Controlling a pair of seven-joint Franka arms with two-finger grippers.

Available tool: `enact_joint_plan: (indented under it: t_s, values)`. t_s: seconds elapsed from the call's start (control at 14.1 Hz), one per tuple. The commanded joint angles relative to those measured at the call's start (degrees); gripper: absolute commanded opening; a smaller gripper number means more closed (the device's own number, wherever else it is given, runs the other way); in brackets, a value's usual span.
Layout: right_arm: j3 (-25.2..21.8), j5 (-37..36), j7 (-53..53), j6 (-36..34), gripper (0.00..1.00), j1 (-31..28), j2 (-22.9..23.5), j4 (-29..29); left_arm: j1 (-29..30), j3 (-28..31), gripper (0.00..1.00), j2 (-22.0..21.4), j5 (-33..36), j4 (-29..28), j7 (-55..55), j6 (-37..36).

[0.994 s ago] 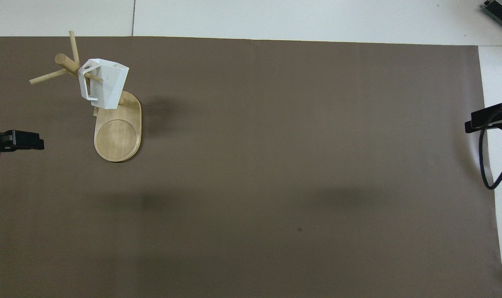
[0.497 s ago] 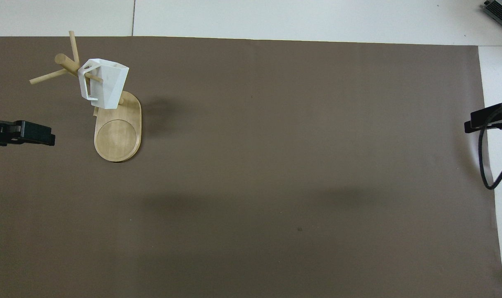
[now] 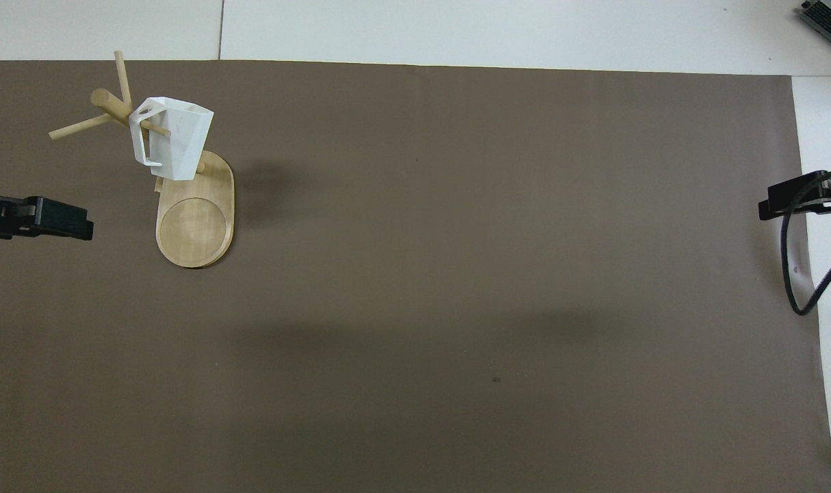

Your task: Hang cup on rack

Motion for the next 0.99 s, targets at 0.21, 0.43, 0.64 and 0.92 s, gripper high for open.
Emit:
enact_joint_plan:
  t_s: [0.21, 0.43, 0.64, 0.92]
  values:
    - [0.42, -0.31, 0.49, -0.85, 1.00, -0.26, -0.86, -0.65, -0.19, 0.20, 1.00, -1.15, 0.82, -0.67, -0.43, -1.01]
    - [0.34, -0.31, 0.58, -0.85, 1.00, -0.26, -0.86, -0.65, -0.45, 0.20, 1.00, -1.15, 0.82, -0.58, -0.43, -0.49]
    - [0.33, -0.31, 0.76, -0.32, 1.00, -0.35, -0.78, -0.65, -0.54, 0.11, 1.00, -1.15, 0.82, -1.63, -0.43, 1.78]
    - [0.33, -0.31, 0.49, -0.49, 1.00, -0.35, -0.78, -0.65, -0.63, -1.03, 1.00, -1.59, 1.61, -2.52, -0.61, 1.19]
